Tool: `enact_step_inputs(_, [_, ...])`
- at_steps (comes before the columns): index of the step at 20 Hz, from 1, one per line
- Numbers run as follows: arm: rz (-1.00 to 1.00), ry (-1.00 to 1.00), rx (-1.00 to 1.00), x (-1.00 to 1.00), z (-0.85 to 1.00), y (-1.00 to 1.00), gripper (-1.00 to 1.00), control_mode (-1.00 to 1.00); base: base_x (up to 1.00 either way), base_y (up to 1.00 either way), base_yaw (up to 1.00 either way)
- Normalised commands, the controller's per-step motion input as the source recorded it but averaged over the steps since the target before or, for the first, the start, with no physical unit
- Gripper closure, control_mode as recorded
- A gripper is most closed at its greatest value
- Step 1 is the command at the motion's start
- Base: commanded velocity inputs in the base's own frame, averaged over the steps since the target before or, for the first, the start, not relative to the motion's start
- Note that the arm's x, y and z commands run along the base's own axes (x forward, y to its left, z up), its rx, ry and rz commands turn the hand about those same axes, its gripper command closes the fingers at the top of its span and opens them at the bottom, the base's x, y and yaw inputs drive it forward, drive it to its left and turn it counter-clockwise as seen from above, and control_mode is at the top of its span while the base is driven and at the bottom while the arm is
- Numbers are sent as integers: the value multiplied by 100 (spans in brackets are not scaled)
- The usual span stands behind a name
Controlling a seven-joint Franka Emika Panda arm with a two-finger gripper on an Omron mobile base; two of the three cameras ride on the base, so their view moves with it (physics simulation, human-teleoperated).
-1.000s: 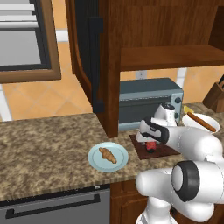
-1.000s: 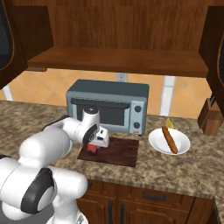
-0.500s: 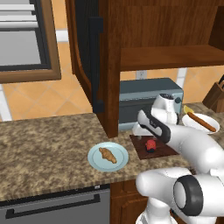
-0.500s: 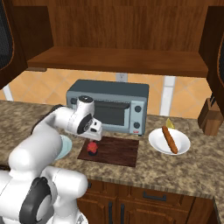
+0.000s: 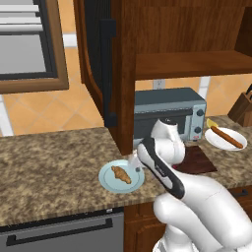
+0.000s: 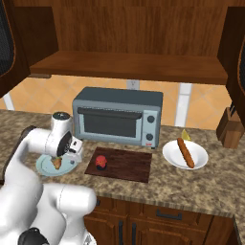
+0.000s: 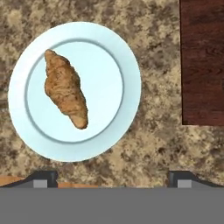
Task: From the different types of pastries on the counter, select a croissant and place it on the cutting board. Then retrieve a jar of jam from the cabinet and place it alongside the croissant on the cutting board.
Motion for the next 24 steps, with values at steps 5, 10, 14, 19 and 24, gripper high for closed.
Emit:
enact_step_inputs(5, [19, 0, 2, 41, 2, 29, -100, -100, 0, 0, 0])
enact_step_inputs(10, [9, -1, 1, 12, 1, 44, -100, -100, 0, 0, 0])
enact_step_inputs(14, [6, -2, 0, 50, 5, 15, -100, -100, 0, 0, 0])
enact_step_inputs(19, [1, -1, 1, 24, -10, 17, -100, -100, 0, 0, 0])
enact_step_inputs(24, [0, -1, 1, 16, -12, 20, -100, -100, 0, 0, 0])
